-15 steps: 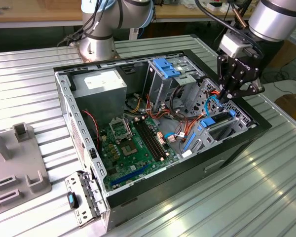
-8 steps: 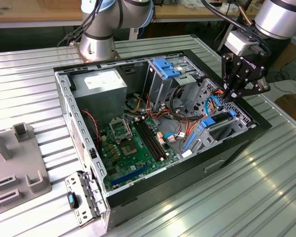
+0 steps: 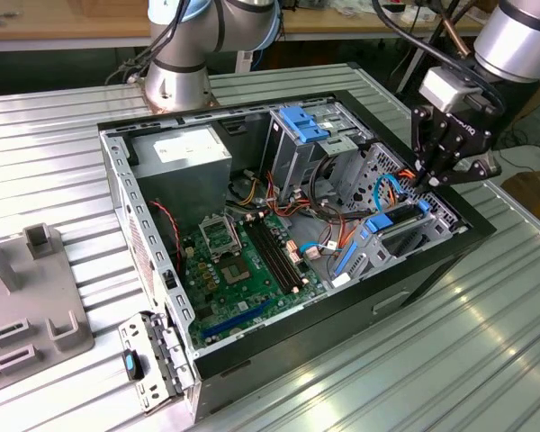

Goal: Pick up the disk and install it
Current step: 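Insert the first disk wire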

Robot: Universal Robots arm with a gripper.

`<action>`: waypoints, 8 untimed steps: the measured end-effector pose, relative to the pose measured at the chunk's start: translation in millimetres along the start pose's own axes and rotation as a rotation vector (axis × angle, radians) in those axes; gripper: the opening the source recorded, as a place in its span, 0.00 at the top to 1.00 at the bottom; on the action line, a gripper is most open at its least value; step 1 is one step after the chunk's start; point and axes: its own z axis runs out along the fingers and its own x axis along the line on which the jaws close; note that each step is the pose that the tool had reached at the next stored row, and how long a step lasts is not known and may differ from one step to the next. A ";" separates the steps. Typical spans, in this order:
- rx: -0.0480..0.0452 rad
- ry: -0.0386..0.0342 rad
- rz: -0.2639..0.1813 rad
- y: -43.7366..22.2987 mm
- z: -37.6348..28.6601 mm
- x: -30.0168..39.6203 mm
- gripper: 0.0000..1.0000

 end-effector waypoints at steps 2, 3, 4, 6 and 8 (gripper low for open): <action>0.0003 -0.0001 0.000 0.0 3.1 0.1 0.84; 0.0003 -0.0018 0.000 -0.6 3.2 0.1 0.84; 0.0002 -0.0038 0.000 -0.9 3.3 0.1 0.84; 0.0001 -0.0055 0.000 -1.8 4.5 0.4 0.84; 0.0023 -0.0055 0.000 -1.7 8.3 0.9 0.84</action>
